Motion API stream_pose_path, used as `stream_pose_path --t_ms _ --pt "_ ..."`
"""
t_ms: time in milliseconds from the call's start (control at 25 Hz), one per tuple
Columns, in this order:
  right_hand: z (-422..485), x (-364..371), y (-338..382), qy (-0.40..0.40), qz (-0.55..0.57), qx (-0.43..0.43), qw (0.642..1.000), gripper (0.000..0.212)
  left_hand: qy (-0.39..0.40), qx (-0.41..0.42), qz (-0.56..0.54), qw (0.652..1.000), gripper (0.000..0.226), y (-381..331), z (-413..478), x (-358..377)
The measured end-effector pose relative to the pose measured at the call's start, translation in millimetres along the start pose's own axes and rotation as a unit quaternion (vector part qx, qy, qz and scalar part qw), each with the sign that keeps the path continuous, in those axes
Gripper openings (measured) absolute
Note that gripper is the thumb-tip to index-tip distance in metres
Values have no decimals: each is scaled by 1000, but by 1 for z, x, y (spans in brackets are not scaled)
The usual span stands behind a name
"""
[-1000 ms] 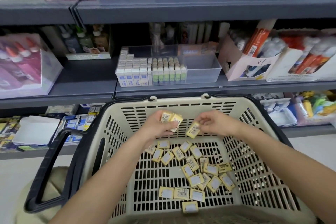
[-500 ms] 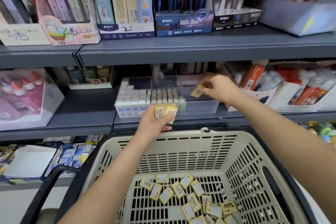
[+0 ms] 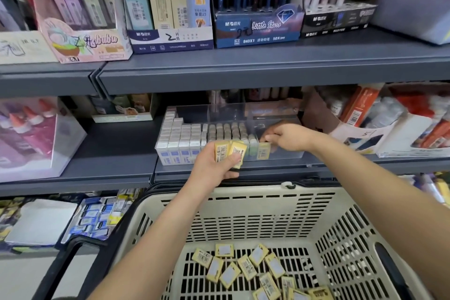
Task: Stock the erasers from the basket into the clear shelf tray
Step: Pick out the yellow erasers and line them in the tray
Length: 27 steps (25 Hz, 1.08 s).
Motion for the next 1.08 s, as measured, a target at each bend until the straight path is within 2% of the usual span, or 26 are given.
stream_pose_path --t_ms 80,160,240,280,360,560,720,840,920,1000,1080 --pt "-5 -2 2 -7 -15 -2 1000 30 -2 -6 -8 1000 22 1 2 4" --pt "-14 -16 9 -70 -31 -21 997 31 -2 -11 -18 1000 21 3 4 9" --pt "-33 -31 25 -162 40 -74 983 22 0 -11 -23 1000 22 5 4 13" --pt "-43 -32 34 -178 101 -100 974 13 3 -11 -24 1000 23 6 4 16" --pt "-56 -22 46 -162 164 -120 966 6 18 -13 -28 999 24 7 4 27" --pt "-62 -21 28 -198 168 -65 963 17 30 -24 -74 996 24 9 3 47" --pt "-65 -22 23 -173 141 -67 973 19 12 -63 -163 985 14 16 5 47" --pt "-65 -42 13 -181 181 -60 965 13 -15 -55 -140 989 12 14 11 38" --pt "-62 -67 0 -237 199 -39 950 13 -19 -39 -111 993 15 11 13 30" --pt "-53 -81 -1 -274 145 -28 950 16 -26 -27 -85 996 16 10 14 23" --pt "-35 -72 3 -242 103 -17 965 17 -31 -20 -59 998 16 12 13 21"
Point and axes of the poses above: each hand's wrist, its own z-axis towards the middle knuckle, its own x-axis out of the palm, y = z × x, the point moved 10 cm from there along z, towards the middle knuckle, and after that the axes turned 2 degrees about x, right-handed, at the moved point
